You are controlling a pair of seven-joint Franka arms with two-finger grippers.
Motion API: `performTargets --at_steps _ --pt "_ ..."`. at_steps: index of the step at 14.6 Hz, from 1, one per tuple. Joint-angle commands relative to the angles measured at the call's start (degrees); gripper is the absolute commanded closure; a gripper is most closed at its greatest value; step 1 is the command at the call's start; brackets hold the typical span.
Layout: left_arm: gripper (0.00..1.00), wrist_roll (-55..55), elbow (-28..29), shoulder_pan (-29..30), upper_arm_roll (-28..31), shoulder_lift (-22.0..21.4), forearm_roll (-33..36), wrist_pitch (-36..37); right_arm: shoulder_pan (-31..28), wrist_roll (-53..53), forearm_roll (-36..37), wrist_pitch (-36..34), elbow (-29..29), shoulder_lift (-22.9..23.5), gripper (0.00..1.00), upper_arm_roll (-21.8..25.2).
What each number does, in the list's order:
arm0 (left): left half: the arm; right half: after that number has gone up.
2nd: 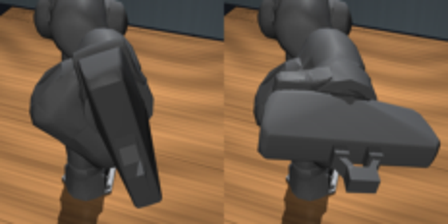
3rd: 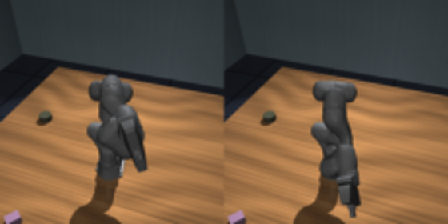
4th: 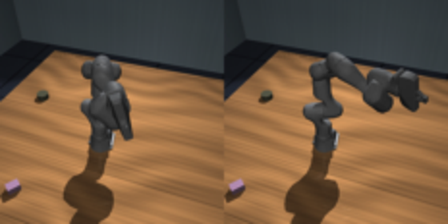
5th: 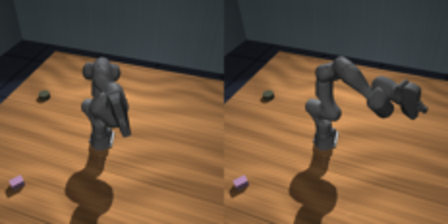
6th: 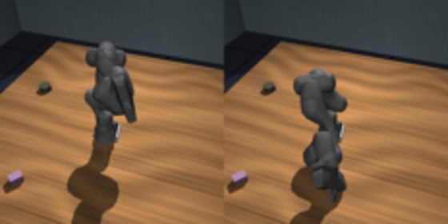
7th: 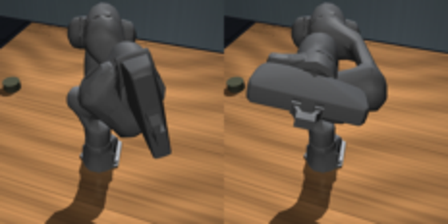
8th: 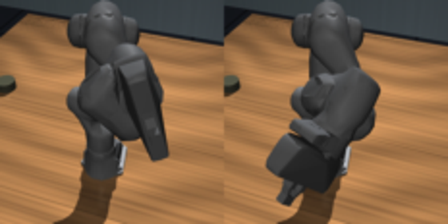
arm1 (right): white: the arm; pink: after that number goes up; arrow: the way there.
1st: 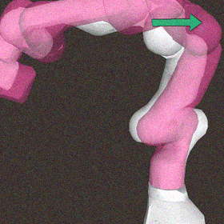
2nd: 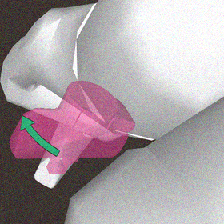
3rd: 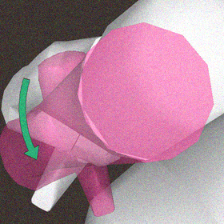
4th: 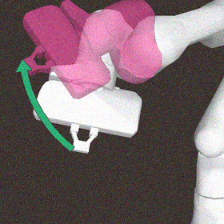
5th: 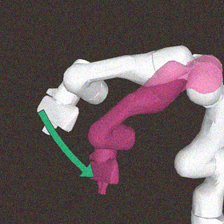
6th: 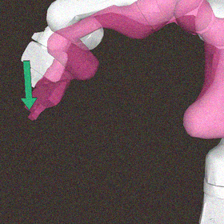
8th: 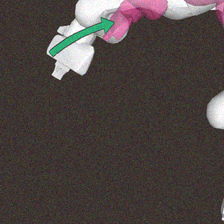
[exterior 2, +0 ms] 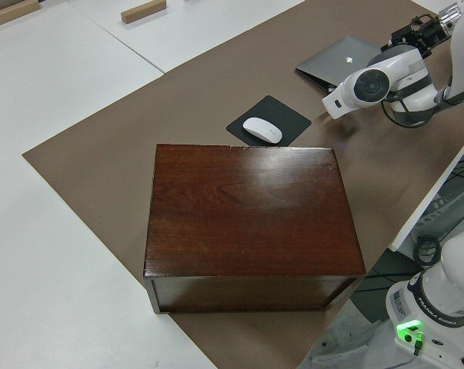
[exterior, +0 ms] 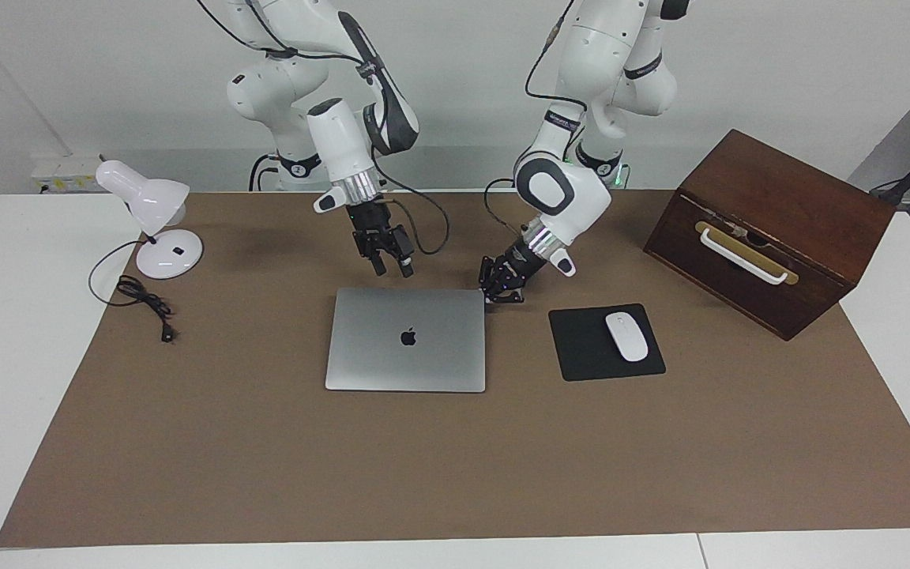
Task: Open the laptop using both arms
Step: 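Hook the right gripper under the laptop lid and lift it upward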
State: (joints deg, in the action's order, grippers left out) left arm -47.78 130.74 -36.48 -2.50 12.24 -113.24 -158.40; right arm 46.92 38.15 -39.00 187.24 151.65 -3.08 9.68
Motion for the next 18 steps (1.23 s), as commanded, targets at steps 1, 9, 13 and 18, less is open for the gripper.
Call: performTargets --at_steps 1,9,13,18 --pt "1.0 3.4 -0.93 -0.79 0.12 3.31 -2.68 -0.68 0.36 -1.77 -1.69 0.76 -2.06 2.11 0.0 0.43" --pt "1.0 3.4 -0.93 -0.26 0.12 3.4 -2.95 -0.33 0.36 -1.94 -1.69 0.76 -3.99 5.19 0.0 0.34" --pt "1.0 3.4 -1.19 0.0 0.12 3.49 -3.04 -0.24 0.28 -2.12 -1.69 0.67 -4.96 5.54 0.0 0.52" --pt "1.0 3.4 -1.63 0.09 0.12 3.58 -3.3 -0.15 0.28 -3.35 -1.69 0.41 -6.1 6.16 0.0 1.66"
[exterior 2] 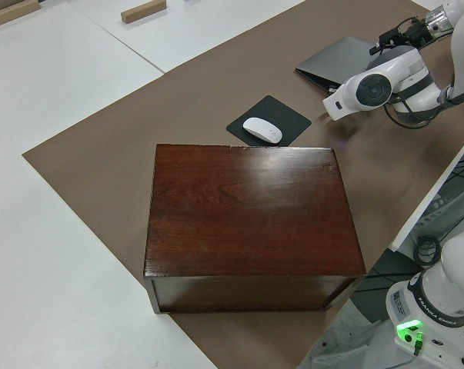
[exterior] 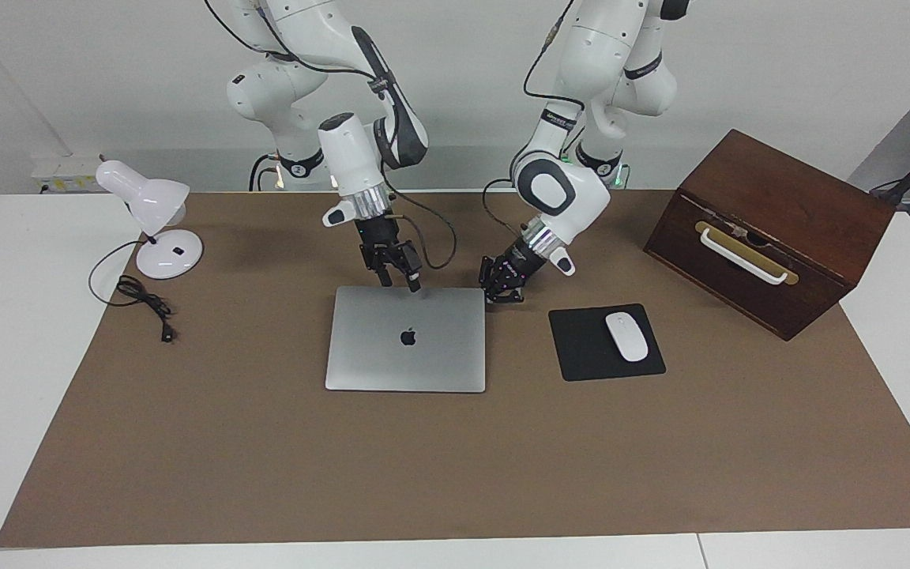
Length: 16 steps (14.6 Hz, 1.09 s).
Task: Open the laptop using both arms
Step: 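Hook the right gripper under the laptop lid and lift it upward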
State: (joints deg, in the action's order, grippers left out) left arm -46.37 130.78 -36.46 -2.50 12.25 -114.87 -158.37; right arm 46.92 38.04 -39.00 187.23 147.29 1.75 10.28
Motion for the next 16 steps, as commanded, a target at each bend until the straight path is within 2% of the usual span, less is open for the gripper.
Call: performTargets --at_steps 1,16 --pt "1.0 1.98 -1.75 -0.01 0.13 3.57 -1.67 -0.19 0.28 -3.23 -1.69 0.41 -1.74 1.32 0.0 1.15" --pt "1.0 2.07 -3.16 -0.01 0.21 4.54 -1.93 -0.19 0.28 -2.97 -1.78 0.32 -7.18 3.43 0.0 1.15"
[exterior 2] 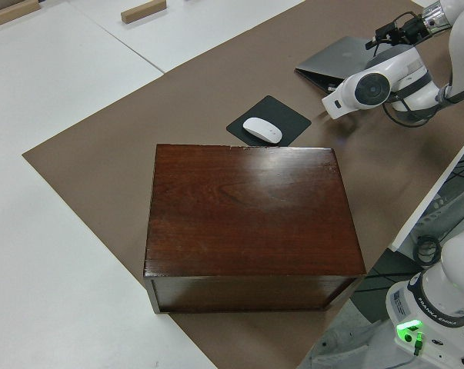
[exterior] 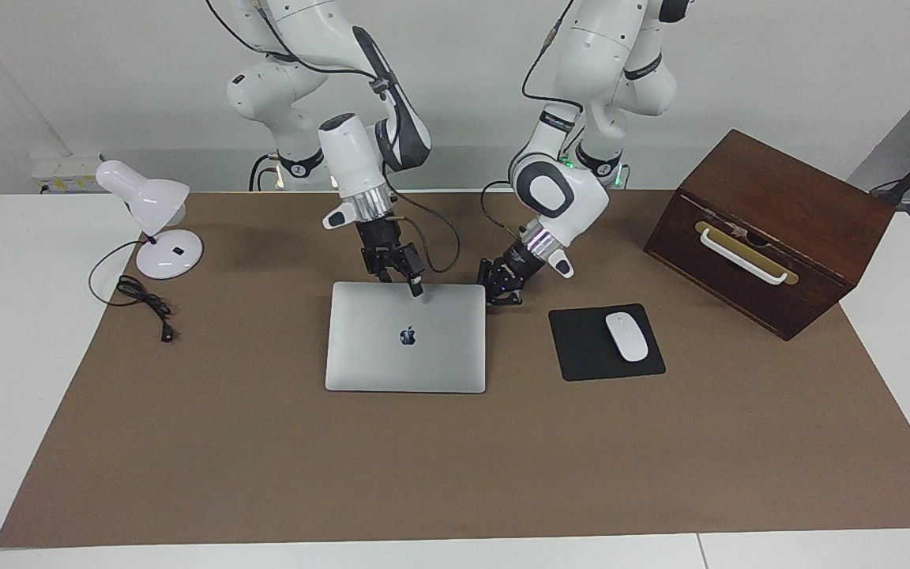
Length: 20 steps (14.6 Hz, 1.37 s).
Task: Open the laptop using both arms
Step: 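Hook the right gripper under the laptop lid and lift it upward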
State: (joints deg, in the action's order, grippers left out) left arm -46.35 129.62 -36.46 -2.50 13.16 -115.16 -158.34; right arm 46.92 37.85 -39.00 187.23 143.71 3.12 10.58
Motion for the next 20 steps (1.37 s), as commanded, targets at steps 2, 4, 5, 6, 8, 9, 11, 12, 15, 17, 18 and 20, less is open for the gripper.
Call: performTargets --at_steps 2,4,5,6,8,9,11,12,15,17,18,20 --pt "1.0 2.05 -2.0 -0.01 0.21 3.63 -1.64 -0.22 0.28 -2.6 -1.78 0.33 -4.75 2.41 0.0 0.84" --pt "1.0 1.97 -2.0 -0.01 0.21 3.72 -1.56 -0.31 0.28 -2.43 -1.78 0.24 -5.8 3.02 0.0 0.93" --pt "1.0 2.05 -2.0 -0.01 0.21 3.81 -1.56 -0.31 0.28 -2.43 -1.78 0.15 -6.5 3.2 0.0 0.93" --pt "1.0 1.97 -1.92 -0.01 0.21 3.89 -1.56 -0.31 0.28 -2.43 -1.78 0.15 -6.95 3.46 0.0 0.93" --pt "1.0 1.96 -1.91 0.07 0.21 3.81 -1.56 -0.31 0.28 -2.43 -1.78 -0.02 -8.35 3.99 0.0 1.28" --pt "1.0 1.96 -1.91 0.07 0.21 3.81 -1.56 -0.31 0.28 -2.43 -1.78 -0.46 -9.14 4.17 0.0 1.54" --pt "1.0 1.96 -1.91 0.07 0.21 3.81 -1.56 -0.31 0.28 -2.43 -1.78 -1.78 -10.28 4.26 0.0 1.99" --pt "1.0 1.96 -1.91 0.07 0.21 3.89 -1.56 -0.31 0.28 -2.43 -1.78 -1.96 -10.64 4.52 0.0 2.25" --pt "1.0 1.96 -1.91 0.07 0.21 3.81 -1.56 -0.31 0.28 -2.6 -1.78 -3.62 -12.83 5.14 0.0 3.21" --pt "1.0 1.96 -1.91 0.07 0.21 3.89 -1.56 -0.31 0.28 -2.86 -1.78 -4.76 -14.15 5.75 0.0 3.83" --pt "1.0 1.96 -1.91 0.07 0.21 3.81 -1.56 -0.31 0.28 -2.95 -1.78 -5.55 -14.77 5.84 0.0 4.18" --pt "1.0 1.96 -1.91 0.07 0.21 3.81 -1.56 -0.31 0.28 -2.95 -1.78 -6.52 -16.43 6.45 0.0 4.62"
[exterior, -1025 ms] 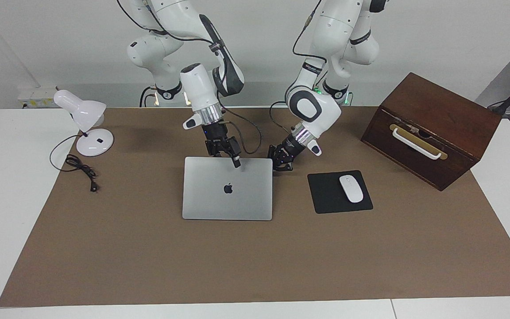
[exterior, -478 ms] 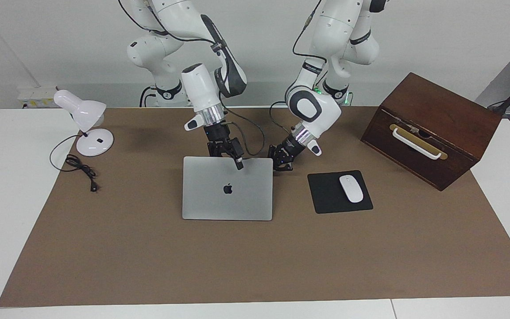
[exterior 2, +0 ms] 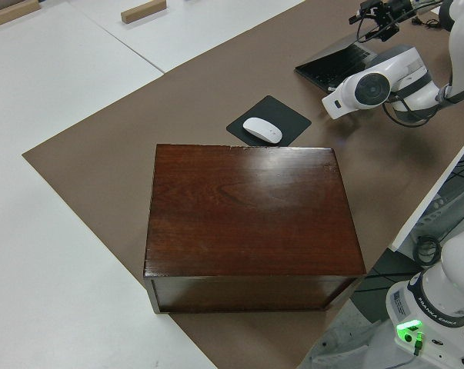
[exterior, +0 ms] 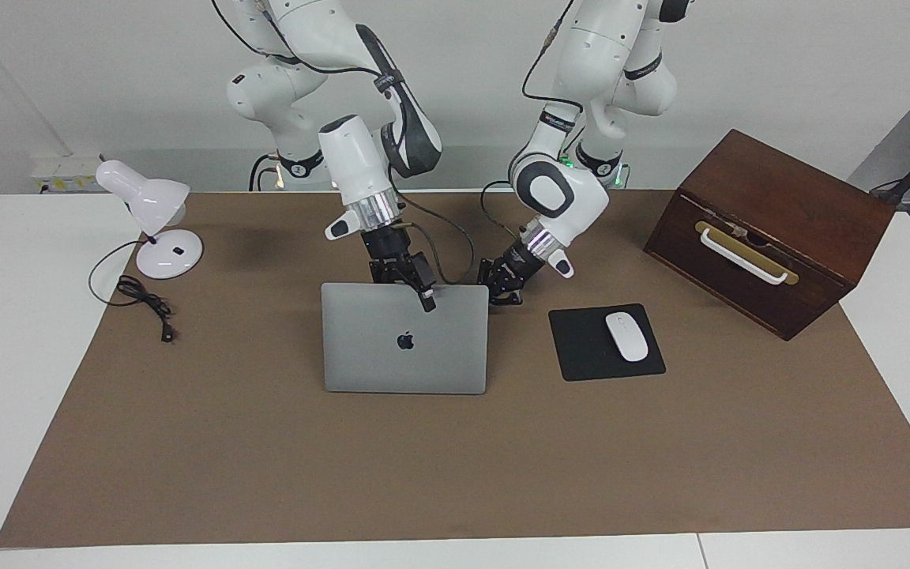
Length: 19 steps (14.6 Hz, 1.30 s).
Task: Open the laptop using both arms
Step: 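Hook the right gripper under the laptop lid and lift it upward, then push the laptop lid farther open with the right gripper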
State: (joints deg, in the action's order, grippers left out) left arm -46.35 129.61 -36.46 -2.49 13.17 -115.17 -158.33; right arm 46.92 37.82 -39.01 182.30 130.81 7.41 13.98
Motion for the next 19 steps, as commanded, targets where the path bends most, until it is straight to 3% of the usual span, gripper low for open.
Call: performTargets --at_steps 1,19 --pt "1.0 1.96 -1.91 0.07 0.2 3.8 -1.54 -0.31 0.28 -3.02 -1.77 -2.56 -4.41 2.52 0.0 1.66" --pt "1.0 1.96 -2.0 0.86 0.2 3.8 -1.63 -0.13 0.19 -3.46 -1.77 -14.69 -17.51 7.36 0.0 7.37"
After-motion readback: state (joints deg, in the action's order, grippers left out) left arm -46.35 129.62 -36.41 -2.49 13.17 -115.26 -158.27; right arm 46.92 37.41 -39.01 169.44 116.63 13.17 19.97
